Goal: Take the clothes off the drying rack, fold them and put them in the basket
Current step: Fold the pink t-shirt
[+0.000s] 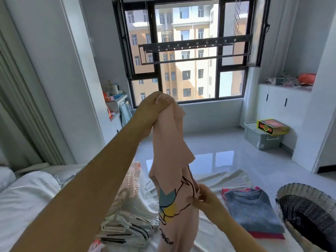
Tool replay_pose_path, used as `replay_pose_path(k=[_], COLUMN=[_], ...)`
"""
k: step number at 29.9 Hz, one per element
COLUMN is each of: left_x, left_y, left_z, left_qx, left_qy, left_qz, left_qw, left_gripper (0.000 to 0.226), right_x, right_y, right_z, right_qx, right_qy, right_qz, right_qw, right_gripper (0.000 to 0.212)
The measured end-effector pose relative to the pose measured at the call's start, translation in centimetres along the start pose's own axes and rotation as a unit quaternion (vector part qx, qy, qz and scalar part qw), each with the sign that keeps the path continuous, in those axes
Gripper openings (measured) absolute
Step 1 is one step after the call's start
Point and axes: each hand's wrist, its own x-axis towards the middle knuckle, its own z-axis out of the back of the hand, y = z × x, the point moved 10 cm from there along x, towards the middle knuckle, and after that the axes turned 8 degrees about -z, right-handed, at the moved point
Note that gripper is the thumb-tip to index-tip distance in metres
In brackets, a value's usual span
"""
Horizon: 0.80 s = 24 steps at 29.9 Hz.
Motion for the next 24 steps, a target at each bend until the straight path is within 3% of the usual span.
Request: replay_pose_path(k=[5,9,12,14,16,20,22,24], left_x=[0.2,0.2,0.0,-0.3,-0.6,-1.9,-3.1,-4.7], left_y=[-0.6,-1.1,-1.3,-1.1,-0.5,1.4,3.3,5.6], left_z=[3.6,4.0,4.5,5.8,8.1,14.0,17.2,19.7], left_qx=[-0.108,-0.105,-0.103,-0.12,-0.122,-0.063,0.006,0.084], left_qy=[-0.027,-0.026,-0.025,-0.036,-0.058,-0.121,-0.152,-0.171], left_qz=[0.018,0.011,0.009,0.011,0.018,0.031,0.061,0.105], left_qw=[0.994,0.994,0.994,0.992,0.991,0.99,0.986,0.976], left_gripper=[0.016,0.015,0.015,0.015,0.014,0.014,0.015,0.014], right_x=[0.7,1.7,3.0,3.6,3.9,4.1,4.6,4.8], right_y=[2.6,3.8,4.6,4.8,5.1,6.9,8.1,10.7], right_z=[0.7,-3.0,-2.6,-2.4,-1.9,-0.3,1.7,4.0], right_qx=[-0.015,-0.127,-0.052,-0.013,-0.013,0.077,0.065,-0.017], right_qy=[0.014,0.058,0.0,0.016,0.03,0.068,0.018,-0.06], right_qz=[0.029,0.085,0.073,0.044,0.037,0.034,0.026,0.056], right_qw=[0.999,0.987,0.996,0.999,0.999,0.994,0.997,0.996], right_gripper=[0.025,0.043,0.02,0.006,0.008,0.022,0.026,0.026])
